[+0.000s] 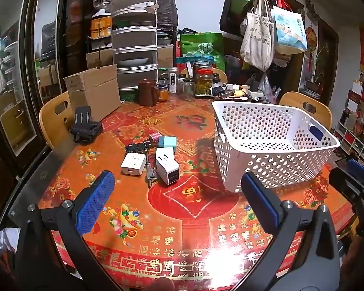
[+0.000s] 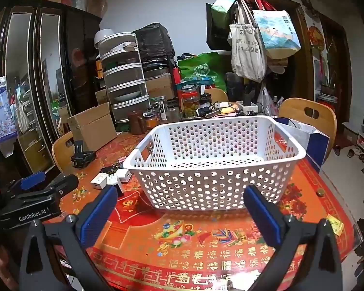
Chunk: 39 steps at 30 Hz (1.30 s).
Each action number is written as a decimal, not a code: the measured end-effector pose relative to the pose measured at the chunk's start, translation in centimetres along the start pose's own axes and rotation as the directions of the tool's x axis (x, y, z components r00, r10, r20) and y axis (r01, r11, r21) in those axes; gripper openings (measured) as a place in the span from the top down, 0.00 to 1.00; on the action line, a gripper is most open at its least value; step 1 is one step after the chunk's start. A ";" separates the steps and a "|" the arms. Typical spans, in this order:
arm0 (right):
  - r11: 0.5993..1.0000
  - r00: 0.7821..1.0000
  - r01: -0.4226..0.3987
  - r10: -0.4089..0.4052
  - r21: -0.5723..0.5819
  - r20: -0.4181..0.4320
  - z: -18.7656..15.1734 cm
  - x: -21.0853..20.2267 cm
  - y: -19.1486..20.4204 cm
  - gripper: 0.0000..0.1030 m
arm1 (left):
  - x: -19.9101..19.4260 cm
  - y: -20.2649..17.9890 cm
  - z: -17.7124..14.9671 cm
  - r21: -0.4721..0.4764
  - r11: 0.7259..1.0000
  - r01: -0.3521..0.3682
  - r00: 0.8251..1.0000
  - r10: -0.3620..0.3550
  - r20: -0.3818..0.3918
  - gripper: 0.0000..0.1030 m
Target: Organize rigid objects
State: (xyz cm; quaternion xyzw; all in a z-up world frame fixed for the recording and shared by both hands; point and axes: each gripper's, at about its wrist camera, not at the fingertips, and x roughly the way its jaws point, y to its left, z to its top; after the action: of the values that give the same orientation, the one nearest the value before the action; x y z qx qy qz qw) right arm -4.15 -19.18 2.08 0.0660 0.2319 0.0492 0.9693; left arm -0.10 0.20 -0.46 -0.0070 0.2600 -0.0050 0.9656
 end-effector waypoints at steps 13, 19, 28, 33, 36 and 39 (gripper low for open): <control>1.000 1.000 0.004 -0.004 0.008 0.003 0.2 0.0 0.2 0.00 | 0.1 0.1 0.0 -0.002 1.000 0.003 1.000 -0.003 -0.008 0.00; 1.000 1.000 0.006 -0.006 0.007 0.004 0.2 -0.1 0.2 0.00 | 0.2 0.1 -0.3 -0.001 1.000 0.009 1.000 -0.009 -0.013 0.00; 1.000 1.000 0.016 -0.016 0.000 0.007 0.1 0.0 0.3 0.00 | 0.3 0.1 -0.5 -0.006 1.000 0.013 1.000 -0.014 -0.023 0.00; 1.000 1.000 0.016 -0.016 0.002 0.004 0.0 0.0 0.3 0.00 | 0.4 0.1 -0.4 -0.007 1.000 0.013 1.000 -0.013 -0.025 0.00; 1.000 1.000 0.016 -0.016 0.002 0.004 -0.1 0.1 0.3 0.00 | 0.5 0.1 -0.5 -0.007 1.000 0.012 0.999 -0.012 -0.030 0.00; 1.000 1.000 0.015 -0.015 0.003 0.001 -0.2 0.2 0.3 0.00 | 0.6 0.2 -0.5 -0.010 1.000 0.013 0.999 -0.014 -0.035 0.00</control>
State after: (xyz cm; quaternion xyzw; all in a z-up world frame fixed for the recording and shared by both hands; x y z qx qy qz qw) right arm -4.08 -18.82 1.90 0.0657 0.2318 0.0416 0.9696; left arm 0.12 0.34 -1.21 -0.0133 0.2770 -0.0104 0.9607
